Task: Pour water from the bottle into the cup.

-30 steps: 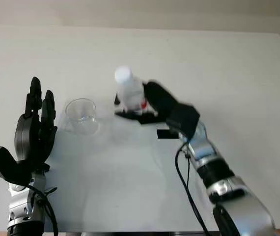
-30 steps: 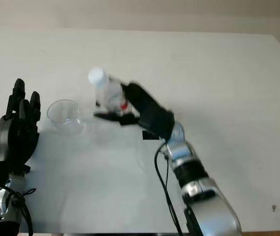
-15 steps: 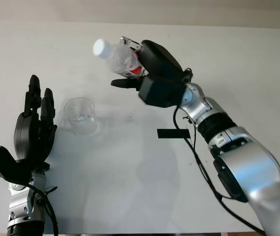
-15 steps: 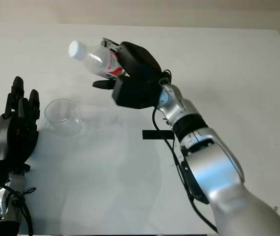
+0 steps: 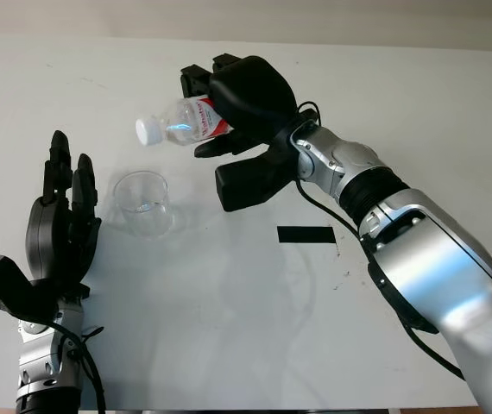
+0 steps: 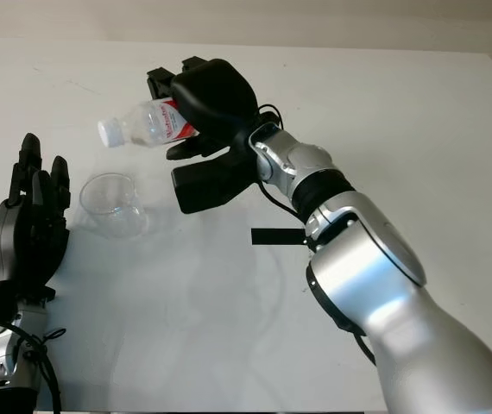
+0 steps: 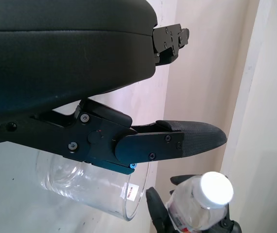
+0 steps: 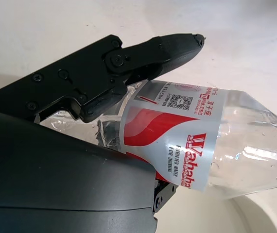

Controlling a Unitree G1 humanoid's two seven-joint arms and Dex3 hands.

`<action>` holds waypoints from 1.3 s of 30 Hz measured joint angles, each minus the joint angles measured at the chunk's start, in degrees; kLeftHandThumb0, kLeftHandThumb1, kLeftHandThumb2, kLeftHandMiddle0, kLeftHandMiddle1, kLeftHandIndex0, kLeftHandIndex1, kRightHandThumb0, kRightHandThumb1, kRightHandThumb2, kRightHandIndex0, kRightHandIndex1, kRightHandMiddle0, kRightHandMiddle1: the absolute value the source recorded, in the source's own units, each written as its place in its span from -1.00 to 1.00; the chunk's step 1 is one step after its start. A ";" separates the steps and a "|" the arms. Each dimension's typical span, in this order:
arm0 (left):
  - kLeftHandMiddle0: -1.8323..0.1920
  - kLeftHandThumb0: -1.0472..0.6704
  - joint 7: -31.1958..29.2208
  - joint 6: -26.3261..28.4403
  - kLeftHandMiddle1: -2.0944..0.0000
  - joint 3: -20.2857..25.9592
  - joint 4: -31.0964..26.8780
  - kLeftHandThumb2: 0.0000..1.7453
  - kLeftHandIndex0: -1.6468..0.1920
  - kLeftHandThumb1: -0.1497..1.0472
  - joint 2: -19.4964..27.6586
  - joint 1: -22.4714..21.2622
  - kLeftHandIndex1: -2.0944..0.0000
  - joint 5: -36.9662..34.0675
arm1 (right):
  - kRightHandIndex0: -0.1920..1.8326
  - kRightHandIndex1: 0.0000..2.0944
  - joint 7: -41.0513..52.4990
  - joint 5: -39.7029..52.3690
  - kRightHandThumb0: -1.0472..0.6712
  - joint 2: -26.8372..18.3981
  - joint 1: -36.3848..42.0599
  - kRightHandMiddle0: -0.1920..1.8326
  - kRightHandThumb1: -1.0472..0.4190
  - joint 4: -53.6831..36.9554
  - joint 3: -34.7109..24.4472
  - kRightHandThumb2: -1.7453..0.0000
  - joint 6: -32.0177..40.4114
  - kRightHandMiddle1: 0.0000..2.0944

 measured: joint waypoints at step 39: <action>0.95 -0.68 0.72 -0.72 0.95 -0.20 0.05 -0.50 0.96 1.00 -0.71 -0.21 0.95 1.01 | 0.32 1.00 -23.55 -15.39 -0.29 1.28 -4.15 -0.27 -0.83 1.12 16.69 0.94 6.18 0.38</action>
